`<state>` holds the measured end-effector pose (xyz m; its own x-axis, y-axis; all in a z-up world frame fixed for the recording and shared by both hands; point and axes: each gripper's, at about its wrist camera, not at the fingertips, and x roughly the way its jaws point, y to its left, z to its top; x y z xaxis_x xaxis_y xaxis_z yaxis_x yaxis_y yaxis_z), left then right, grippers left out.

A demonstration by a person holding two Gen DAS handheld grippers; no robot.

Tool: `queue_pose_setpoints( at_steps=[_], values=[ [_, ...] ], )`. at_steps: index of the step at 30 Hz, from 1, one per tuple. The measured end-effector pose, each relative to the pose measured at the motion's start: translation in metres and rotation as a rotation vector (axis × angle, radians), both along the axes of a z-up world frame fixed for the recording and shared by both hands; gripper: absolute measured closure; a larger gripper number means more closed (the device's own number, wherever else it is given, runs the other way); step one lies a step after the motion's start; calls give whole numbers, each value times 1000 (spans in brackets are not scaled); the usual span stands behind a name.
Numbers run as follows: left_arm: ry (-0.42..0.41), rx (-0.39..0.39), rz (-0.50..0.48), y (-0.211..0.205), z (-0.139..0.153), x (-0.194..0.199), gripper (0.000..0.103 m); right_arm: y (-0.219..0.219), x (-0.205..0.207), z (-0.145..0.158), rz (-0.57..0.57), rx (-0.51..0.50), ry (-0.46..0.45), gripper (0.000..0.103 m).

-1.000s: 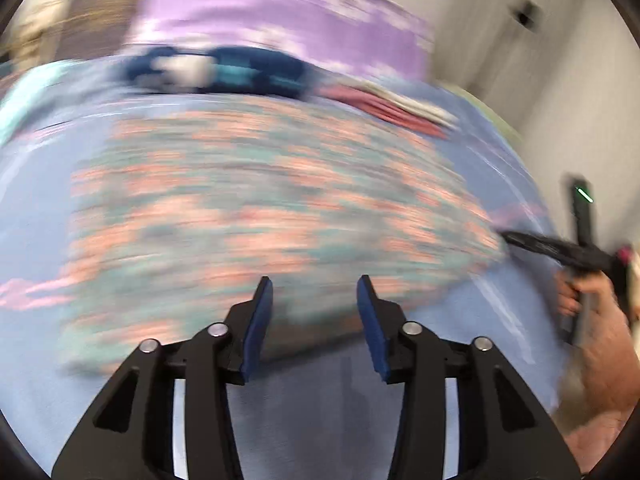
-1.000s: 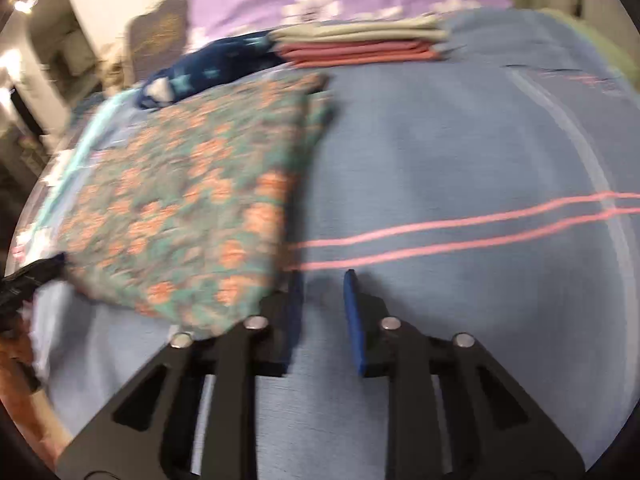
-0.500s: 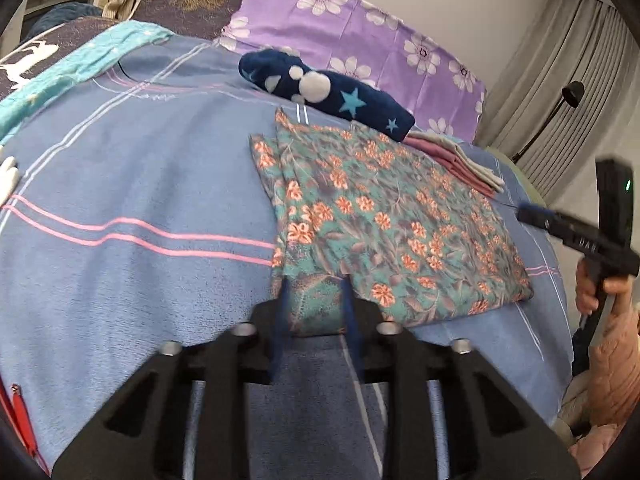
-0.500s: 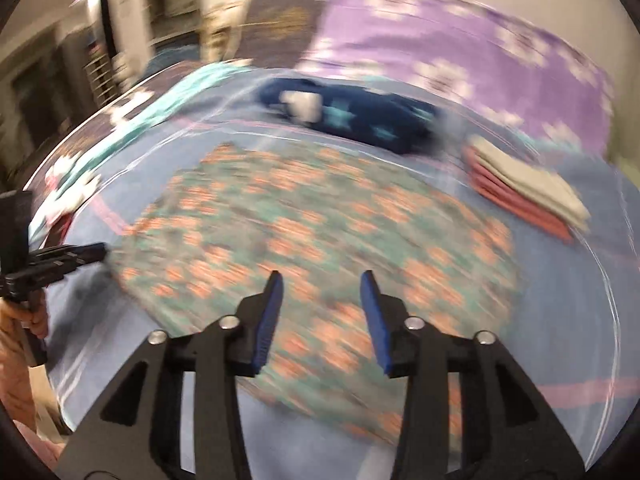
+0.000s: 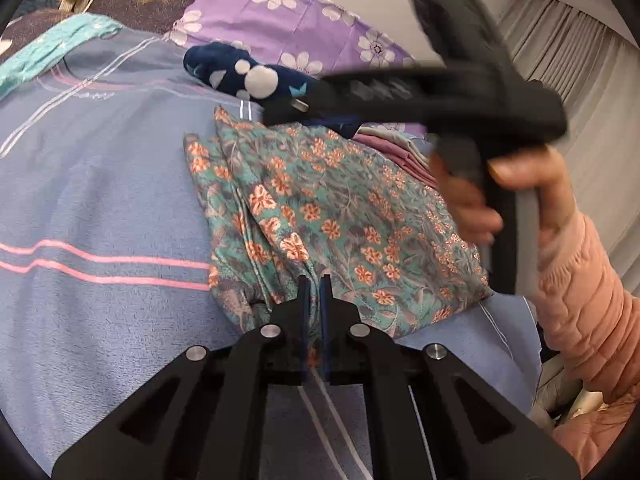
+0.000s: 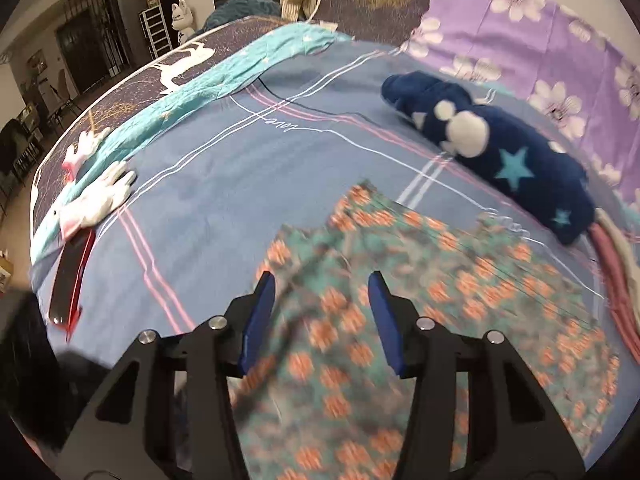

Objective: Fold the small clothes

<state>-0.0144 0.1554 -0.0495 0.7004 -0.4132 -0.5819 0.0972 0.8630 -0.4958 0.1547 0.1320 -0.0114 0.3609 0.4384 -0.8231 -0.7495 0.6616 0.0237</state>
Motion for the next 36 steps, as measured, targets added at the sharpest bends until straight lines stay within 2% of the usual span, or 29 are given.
queue_pose_setpoints(
  at_steps=[3, 5, 10, 11, 12, 13, 14, 16, 18, 19, 21, 22, 23, 24, 26, 28, 30, 31, 32, 33, 36],
  values=[
    [7, -16, 18, 8, -3, -4, 91, 25, 10, -9, 12, -56, -17, 52],
    [12, -15, 42, 14, -3, -5, 76, 39, 17, -15, 4, -86, -30, 49],
    [30, -17, 38, 15, -7, -2, 76, 69, 48, -45, -101, -202, -22, 45],
    [36, -18, 27, 13, -8, -1, 76, 71, 54, -53, -120, -222, -10, 52],
    [43, -18, 19, 12, -9, 0, 76, 72, 59, -60, -133, -235, 0, 64],
    [49, -14, 13, 10, -10, 0, 76, 71, 62, -60, -143, -219, -10, 79],
    [50, -7, -6, 8, -9, -2, 82, 68, 63, -56, -153, -190, -16, 101],
    [33, 14, -41, 2, -4, -9, 93, 56, 67, -41, -168, -57, 35, 100],
    [28, 40, -51, -1, -1, -14, 95, 48, 69, -26, -161, 28, 55, 100],
    [31, 46, -52, -1, -1, -16, 96, 49, 70, -24, -148, 27, 48, 100],
    [47, 51, -44, 0, -3, -20, 96, 54, 70, -27, -91, -17, 51, 95],
    [54, 50, -35, 2, -5, -22, 96, 55, 69, -29, -76, -47, 44, 87],
    [65, 47, -20, 5, -7, -23, 96, 55, 67, -28, -75, -53, 29, 72],
    [71, 43, -13, 8, -8, -23, 95, 55, 61, -26, -57, -46, 8, 67],
    [83, 28, -2, 12, -11, -21, 95, 60, 49, -26, 17, -58, 26, 64],
    [91, 27, -1, 13, -12, -18, 94, 72, 28, -33, 118, -123, 51, 64],
    [96, 37, -2, 13, -11, -15, 94, 82, 11, -44, 167, -215, 17, 64],
    [96, 40, -2, 12, -12, -15, 94, 86, 6, -50, 175, -253, -13, 67],
    [99, 44, 0, 12, -12, -15, 94, 90, 5, -57, 171, -282, -46, 101],
    [103, 51, 6, 13, -12, -15, 95, 92, 9, -62, 145, -272, -45, 100],
    [121, 86, 21, 13, -14, -16, 99, 90, 27, -59, 75, -131, -6, 101]
  ],
)
